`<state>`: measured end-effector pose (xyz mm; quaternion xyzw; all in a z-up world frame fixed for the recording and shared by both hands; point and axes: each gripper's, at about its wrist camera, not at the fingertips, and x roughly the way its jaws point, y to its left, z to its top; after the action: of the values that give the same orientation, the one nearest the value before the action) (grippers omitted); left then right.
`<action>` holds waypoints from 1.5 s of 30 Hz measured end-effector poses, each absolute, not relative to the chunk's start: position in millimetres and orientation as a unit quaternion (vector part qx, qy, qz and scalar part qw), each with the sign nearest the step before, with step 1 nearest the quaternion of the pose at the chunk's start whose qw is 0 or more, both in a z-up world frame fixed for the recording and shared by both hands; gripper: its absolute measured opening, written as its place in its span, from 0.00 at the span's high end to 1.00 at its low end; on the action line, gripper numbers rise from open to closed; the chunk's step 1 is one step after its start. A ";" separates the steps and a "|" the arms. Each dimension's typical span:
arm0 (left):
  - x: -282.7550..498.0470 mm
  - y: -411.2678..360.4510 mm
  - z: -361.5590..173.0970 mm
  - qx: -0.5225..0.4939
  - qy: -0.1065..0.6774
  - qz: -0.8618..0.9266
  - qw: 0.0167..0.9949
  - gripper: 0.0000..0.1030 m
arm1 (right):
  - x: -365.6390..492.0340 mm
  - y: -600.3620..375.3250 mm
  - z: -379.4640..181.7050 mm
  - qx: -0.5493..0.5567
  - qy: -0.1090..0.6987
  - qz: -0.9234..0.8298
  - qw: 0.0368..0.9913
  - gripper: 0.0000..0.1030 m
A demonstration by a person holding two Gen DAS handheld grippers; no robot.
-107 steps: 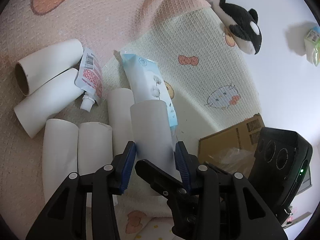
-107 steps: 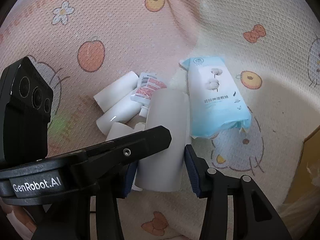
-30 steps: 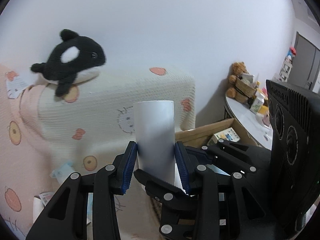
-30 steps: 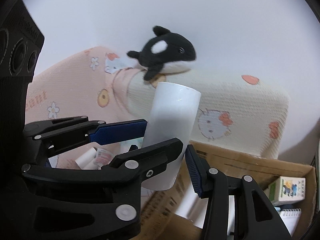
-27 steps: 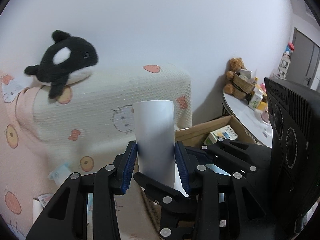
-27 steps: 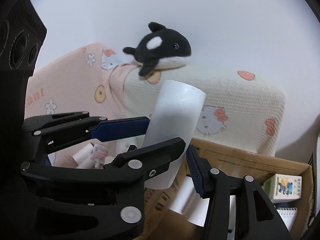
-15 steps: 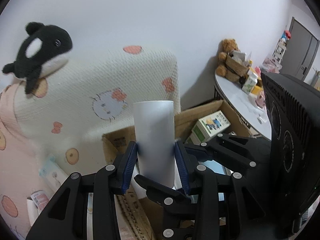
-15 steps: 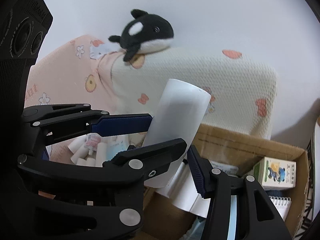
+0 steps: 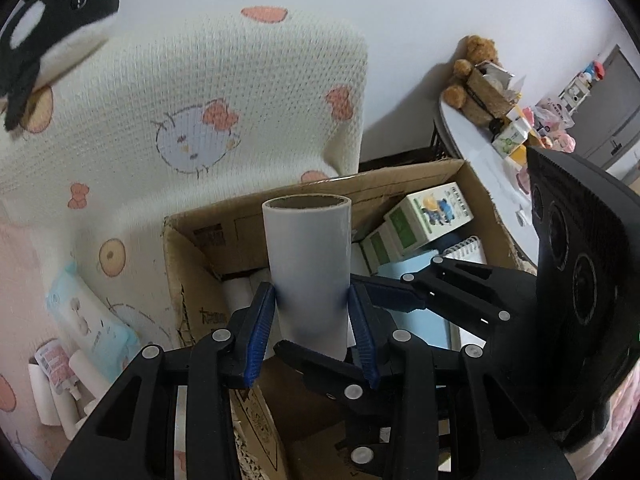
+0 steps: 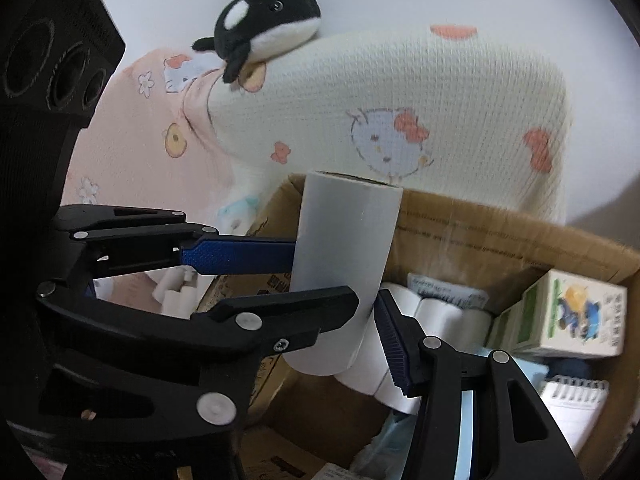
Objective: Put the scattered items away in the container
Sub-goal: 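Lower the tube with the left gripper into the box beside other tubes, then open the left gripper to release the tube in the box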
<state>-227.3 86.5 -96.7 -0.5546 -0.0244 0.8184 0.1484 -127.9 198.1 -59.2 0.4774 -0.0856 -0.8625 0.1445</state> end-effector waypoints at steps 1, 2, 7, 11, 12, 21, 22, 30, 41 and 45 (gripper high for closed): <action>-228.5 85.0 -97.2 -0.558 -0.025 0.816 0.145 0.60 | -129.2 201.4 -62.4 0.481 -0.101 -0.857 0.153 0.52; -229.6 83.6 -97.7 -0.562 -0.024 0.814 0.141 0.60 | -130.4 203.5 -64.0 0.483 -0.112 -0.854 0.158 0.52; -234.5 76.2 -95.7 -0.575 -0.015 0.808 0.125 0.60 | -136.8 205.6 -71.3 0.480 -0.143 -0.846 0.184 0.58; -236.9 67.1 -97.1 -0.591 -0.019 0.800 0.107 0.60 | -147.2 198.7 -77.1 0.494 -0.157 -0.831 0.203 0.58; -237.8 64.3 -98.7 -0.595 -0.024 0.797 0.105 0.61 | -149.7 197.2 -79.4 0.501 -0.161 -0.824 0.209 0.58; -243.4 51.1 -112.2 -0.608 -0.050 0.786 0.097 0.60 | -161.6 189.3 -96.5 0.532 -0.177 -0.802 0.206 0.58; -243.3 51.1 -111.6 -0.606 -0.045 0.789 0.095 0.60 | -162.9 189.3 -96.6 0.532 -0.177 -0.802 0.207 0.58; -235.7 56.3 -103.6 -0.583 -0.009 0.807 0.093 0.60 | -164.6 193.4 -106.3 0.550 -0.195 -0.783 0.215 0.59; -224.9 71.4 -92.7 -0.538 0.080 0.835 0.085 0.92 | -169.7 201.2 -134.1 0.596 -0.211 -0.751 0.192 0.59; -227.2 66.1 -95.6 -0.541 0.071 0.834 0.083 0.92 | -175.7 206.2 -142.0 0.610 -0.220 -0.740 0.179 0.59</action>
<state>-227.2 66.1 -95.6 -0.5412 0.0714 0.8337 0.0829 -175.7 206.2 -142.0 0.6096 -0.2204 -0.7401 0.1788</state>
